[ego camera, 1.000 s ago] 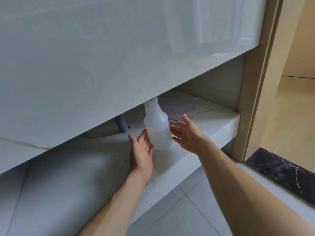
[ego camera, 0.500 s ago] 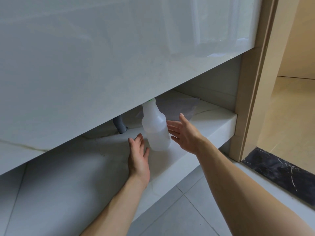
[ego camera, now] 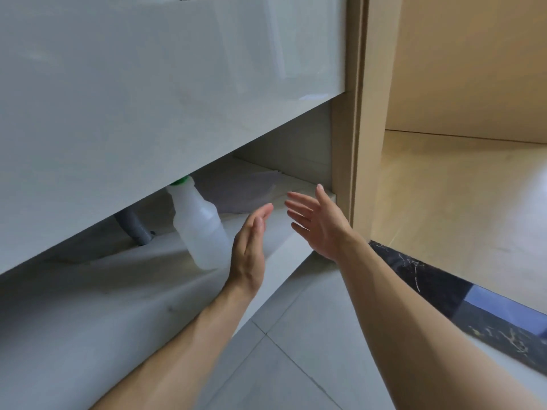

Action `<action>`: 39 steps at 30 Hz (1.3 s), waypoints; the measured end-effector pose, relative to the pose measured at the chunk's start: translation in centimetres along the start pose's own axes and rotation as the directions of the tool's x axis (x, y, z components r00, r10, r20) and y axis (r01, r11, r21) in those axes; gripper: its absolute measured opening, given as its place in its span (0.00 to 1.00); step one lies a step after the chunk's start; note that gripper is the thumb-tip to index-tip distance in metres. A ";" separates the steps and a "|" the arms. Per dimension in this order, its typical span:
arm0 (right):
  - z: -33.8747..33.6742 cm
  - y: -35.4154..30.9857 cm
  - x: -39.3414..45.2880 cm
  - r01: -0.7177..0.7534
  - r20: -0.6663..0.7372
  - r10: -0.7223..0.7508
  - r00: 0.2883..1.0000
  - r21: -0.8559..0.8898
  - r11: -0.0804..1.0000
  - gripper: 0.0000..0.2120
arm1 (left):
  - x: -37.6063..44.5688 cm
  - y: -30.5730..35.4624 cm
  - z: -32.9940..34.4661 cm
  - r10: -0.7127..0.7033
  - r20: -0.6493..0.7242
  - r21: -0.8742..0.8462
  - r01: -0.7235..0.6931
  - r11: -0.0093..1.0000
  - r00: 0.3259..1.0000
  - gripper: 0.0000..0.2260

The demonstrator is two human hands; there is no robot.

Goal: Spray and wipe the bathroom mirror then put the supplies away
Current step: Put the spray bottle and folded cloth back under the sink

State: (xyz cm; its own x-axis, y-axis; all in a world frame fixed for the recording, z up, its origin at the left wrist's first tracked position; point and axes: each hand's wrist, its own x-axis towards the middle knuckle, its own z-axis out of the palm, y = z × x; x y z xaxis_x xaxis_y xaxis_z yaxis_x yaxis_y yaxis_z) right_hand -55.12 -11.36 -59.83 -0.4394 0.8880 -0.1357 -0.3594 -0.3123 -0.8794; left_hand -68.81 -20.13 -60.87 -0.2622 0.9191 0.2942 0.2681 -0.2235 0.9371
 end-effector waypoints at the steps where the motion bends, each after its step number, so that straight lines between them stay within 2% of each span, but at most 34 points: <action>1: -1.1 -0.5 -0.7 0.024 -0.035 -0.023 0.999 0.012 1.000 0.31 | 0.4 0.4 1.4 0.011 0.045 0.017 -0.012 1.000 0.999 0.23; 6: -5.9 -3.2 -6.5 0.100 -0.241 -0.081 0.967 0.068 0.993 0.28 | 2.6 4.4 8.4 0.015 0.228 0.064 -0.030 0.997 0.974 0.16; 9: -7.0 -7.9 -11.5 0.110 -0.387 -0.075 0.919 0.071 0.991 0.26 | 3.7 10.2 11.9 0.018 0.307 0.046 -0.034 0.998 0.951 0.17; 13: -4.8 -19.4 -16.1 0.178 -0.505 -0.136 0.852 0.036 0.983 0.24 | 6.1 22.1 14.1 0.090 0.361 -0.013 -0.092 0.996 0.928 0.17; 17: 1.9 -33.1 -18.3 0.237 -0.494 -0.236 0.837 -0.062 0.970 0.22 | 10.6 35.3 11.3 0.169 0.334 -0.077 -0.152 0.985 0.927 0.18; 20: 9.3 -42.9 -18.4 0.272 -0.438 -0.295 0.849 -0.117 0.955 0.19 | 14.6 45.3 5.6 0.204 0.243 -0.142 -0.173 0.975 0.948 0.19; 23: 17.6 -50.9 -17.9 0.277 -0.351 -0.310 0.884 -0.142 0.950 0.16 | 18.5 54.0 -2.1 0.177 0.126 -0.196 -0.150 0.969 0.976 0.18; 28: 31.2 -58.8 -15.7 0.257 -0.164 -0.296 0.941 -0.222 0.941 0.13 | 22.5 63.5 -17.8 0.135 -0.127 -0.104 -0.148 0.983 0.983 0.17; 30: 36.4 -59.4 -14.3 0.237 -0.089 -0.269 0.959 -0.270 0.933 0.12 | 22.5 64.8 -24.7 0.123 -0.239 -0.017 -0.131 0.991 0.963 0.19; 33: 43.0 -57.2 -12.6 0.196 0.007 -0.206 0.979 -0.341 0.919 0.12 | 20.6 64.7 -33.7 0.060 -0.383 0.103 -0.022 0.994 0.922 0.24; 36: 48.3 -52.3 -11.8 0.151 0.122 -0.110 0.986 -0.401 0.903 0.12 | 16.9 62.9 -40.2 0.029 -0.448 0.277 0.108 0.955 0.894 0.20; 39: 52.0 -46.5 -12.5 0.110 0.225 0.017 0.974 -0.540 0.834 0.12 | 12.3 59.6 -43.8 -0.021 -0.462 0.419 0.238 0.876 0.887 0.18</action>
State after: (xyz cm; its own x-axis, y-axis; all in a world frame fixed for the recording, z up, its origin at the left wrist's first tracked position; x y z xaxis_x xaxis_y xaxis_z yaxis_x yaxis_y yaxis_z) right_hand -75.71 -25.48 6.49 -0.6198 0.7835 -0.0445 0.0963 0.0197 -0.9952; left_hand -96.71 -36.32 6.83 -0.6662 0.6696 0.3283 0.5604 0.1591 0.8128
